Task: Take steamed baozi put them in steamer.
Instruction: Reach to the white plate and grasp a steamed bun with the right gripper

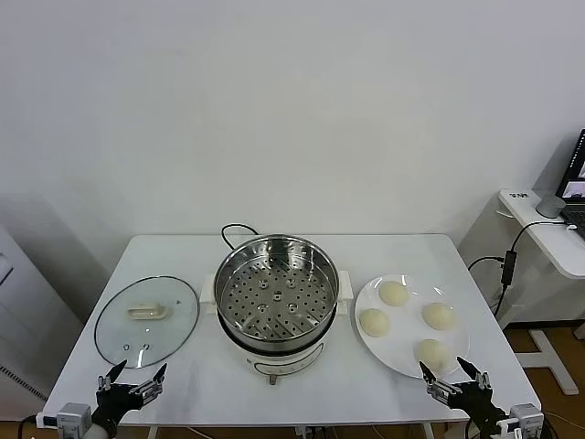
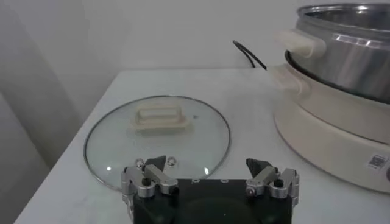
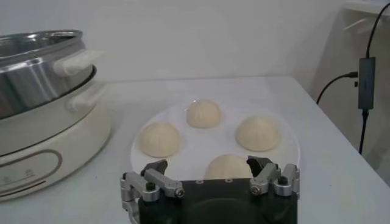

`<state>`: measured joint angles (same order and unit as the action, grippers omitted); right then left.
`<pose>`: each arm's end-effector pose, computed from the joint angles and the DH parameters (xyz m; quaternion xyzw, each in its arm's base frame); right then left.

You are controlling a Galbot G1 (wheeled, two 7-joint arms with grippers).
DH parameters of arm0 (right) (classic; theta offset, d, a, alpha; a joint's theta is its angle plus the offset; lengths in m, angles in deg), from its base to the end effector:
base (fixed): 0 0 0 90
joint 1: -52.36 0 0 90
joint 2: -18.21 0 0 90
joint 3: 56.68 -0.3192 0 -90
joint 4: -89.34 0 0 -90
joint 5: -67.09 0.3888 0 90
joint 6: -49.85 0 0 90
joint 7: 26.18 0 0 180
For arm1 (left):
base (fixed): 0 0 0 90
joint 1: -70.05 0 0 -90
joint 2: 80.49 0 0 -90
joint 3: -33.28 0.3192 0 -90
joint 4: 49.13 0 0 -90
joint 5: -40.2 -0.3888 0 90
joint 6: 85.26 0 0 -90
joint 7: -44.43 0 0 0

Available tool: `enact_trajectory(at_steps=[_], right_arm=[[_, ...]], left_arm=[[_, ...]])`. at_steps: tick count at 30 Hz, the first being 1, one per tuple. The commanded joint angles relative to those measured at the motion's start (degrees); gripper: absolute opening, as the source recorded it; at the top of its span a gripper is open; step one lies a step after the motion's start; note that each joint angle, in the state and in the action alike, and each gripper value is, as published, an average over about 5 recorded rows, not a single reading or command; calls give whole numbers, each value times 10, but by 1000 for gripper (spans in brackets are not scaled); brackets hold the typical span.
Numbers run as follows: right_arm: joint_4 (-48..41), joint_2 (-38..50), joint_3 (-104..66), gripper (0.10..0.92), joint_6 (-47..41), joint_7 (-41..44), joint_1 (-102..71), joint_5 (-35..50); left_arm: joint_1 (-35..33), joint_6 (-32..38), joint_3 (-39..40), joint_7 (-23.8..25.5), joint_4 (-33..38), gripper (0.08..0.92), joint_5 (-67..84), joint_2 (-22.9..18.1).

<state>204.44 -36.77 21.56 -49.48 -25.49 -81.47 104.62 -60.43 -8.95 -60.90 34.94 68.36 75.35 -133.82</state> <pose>0.1897 -0.1473 -0.3001 0.0513 -0.9727 -0.0144 0.2257 0.1986 0.1036 -0.2971 -0.0327 -0.9671 -0.0162 0.2517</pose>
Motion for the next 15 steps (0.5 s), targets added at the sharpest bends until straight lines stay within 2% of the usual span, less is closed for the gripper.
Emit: enact_trajectory(at_steps=[1,9,12,15], right_arm=[[0,-1,0,823,0,0,0,0],[0,1,-3,823,2,10,1,-14],[-4,4,-12,823,5,19,19,-63],[-16,15,-26,823,10,29,55,-158]], left_arm=[[0,0,0,0,0,823,0,0],[0,-1,-2,-1,0,823,1,1],[1,-1,-3,-2,-1,823,1,1],[2,-2,-4,-3,-3,823,1,1]])
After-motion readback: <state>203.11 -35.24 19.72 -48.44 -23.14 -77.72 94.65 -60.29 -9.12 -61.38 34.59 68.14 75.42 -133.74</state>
